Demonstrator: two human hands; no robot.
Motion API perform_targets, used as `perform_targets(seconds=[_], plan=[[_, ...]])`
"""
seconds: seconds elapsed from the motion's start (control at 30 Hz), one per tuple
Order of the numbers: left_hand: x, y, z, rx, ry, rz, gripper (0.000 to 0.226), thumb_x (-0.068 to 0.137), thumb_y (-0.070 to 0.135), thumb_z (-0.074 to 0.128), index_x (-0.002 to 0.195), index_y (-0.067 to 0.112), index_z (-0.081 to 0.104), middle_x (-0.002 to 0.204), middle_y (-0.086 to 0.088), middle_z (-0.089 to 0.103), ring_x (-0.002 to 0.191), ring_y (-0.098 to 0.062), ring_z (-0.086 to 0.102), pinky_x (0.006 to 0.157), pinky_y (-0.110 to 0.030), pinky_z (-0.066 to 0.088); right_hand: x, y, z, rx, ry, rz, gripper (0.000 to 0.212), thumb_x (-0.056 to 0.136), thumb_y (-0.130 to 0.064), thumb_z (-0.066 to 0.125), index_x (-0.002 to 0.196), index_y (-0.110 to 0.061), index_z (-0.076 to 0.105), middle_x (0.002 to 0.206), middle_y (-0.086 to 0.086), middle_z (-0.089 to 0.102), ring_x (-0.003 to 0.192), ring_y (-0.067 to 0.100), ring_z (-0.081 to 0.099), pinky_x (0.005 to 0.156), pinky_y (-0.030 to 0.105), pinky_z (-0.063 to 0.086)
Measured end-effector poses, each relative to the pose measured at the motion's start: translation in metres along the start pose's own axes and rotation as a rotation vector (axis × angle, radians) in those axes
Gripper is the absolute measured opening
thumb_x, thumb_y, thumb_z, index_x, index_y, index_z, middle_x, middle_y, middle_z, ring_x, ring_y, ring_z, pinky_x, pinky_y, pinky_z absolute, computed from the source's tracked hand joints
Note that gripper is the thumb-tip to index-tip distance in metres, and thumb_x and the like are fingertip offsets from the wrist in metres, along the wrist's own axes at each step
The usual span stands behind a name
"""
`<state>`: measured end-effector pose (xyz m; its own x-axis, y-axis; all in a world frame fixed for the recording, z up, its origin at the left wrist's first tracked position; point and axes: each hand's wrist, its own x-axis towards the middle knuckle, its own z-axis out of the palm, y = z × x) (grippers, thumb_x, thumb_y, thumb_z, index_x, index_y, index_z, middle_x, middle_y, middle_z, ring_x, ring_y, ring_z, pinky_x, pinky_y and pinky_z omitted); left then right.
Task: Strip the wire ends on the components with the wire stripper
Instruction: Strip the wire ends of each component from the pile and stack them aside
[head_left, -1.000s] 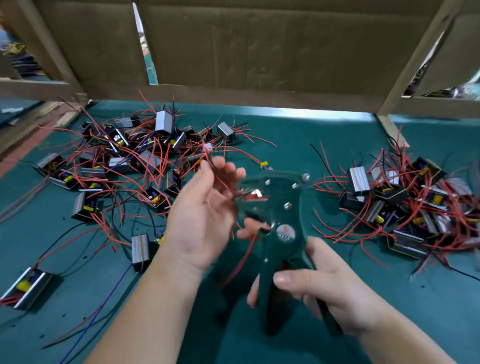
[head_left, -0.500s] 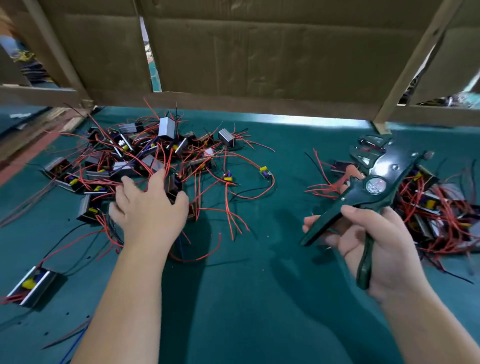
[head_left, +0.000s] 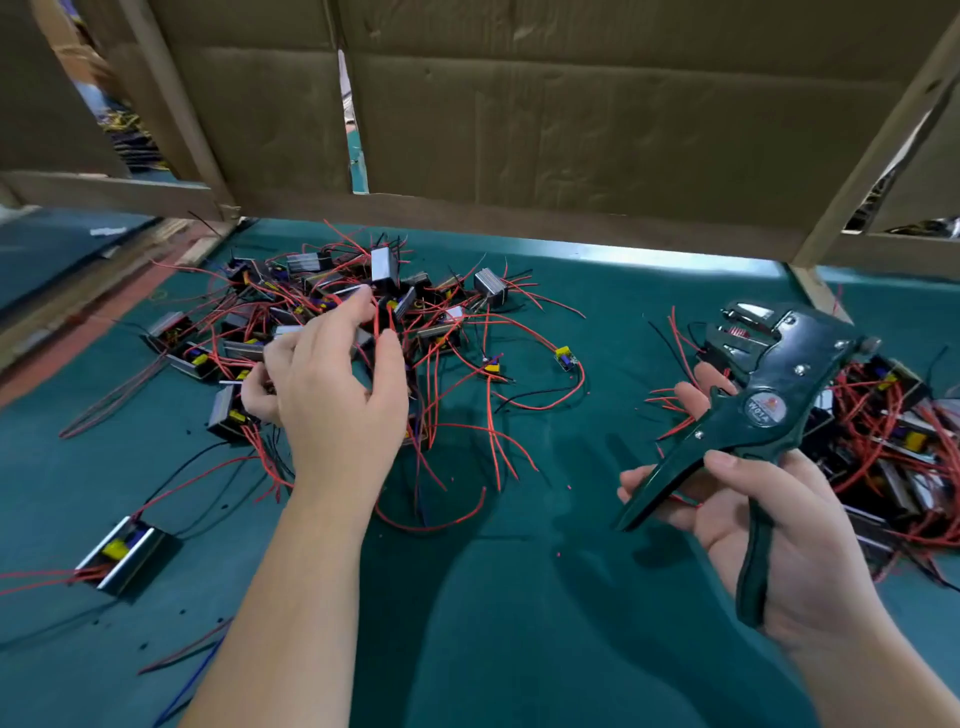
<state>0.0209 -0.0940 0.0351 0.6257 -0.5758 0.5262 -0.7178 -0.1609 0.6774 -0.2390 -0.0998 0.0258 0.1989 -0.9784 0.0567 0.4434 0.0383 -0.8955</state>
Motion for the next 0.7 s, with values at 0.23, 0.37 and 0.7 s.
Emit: perform_targets(seconds=[0.23,0.37,0.7], plan=[[0.007,-0.001,-0.009,-0.131,-0.101,0.26,0.035,0.1,0.032,0.039,0.103,0.022,0.073,0.101,0.014,0.068,0.1,-0.026,0.058,0.089,-0.049,0.035,-0.002,0.0,0.001,0.024,-0.037,-0.003,0.07,0.066,-0.021,0.061,0.135,-0.014,0.05,0.129,0.0,0.063,0.071,0.041,0.068,0.063,0.052,0.055],[0.003,-0.003,0.004,-0.192,-0.204,0.455,0.026,0.097,0.02,0.05,0.104,0.011,0.074,0.114,0.003,0.068,0.101,-0.027,0.063,0.088,-0.046,0.043,-0.002,0.002,0.0,0.024,-0.044,-0.012,0.066,0.069,-0.018,0.057,0.134,-0.013,0.051,0.127,0.001,0.063,0.072,0.042,0.068,0.064,0.053,0.054],[-0.013,0.005,0.0,-0.458,-0.92,0.156,0.048,0.077,0.059,0.052,0.078,0.015,0.073,0.051,0.002,0.064,0.047,-0.018,0.048,0.051,-0.029,0.04,-0.003,0.001,0.001,0.03,-0.065,-0.01,0.071,0.065,-0.021,0.059,0.134,-0.01,0.049,0.14,0.001,0.054,0.072,0.044,0.068,0.064,0.054,0.055]])
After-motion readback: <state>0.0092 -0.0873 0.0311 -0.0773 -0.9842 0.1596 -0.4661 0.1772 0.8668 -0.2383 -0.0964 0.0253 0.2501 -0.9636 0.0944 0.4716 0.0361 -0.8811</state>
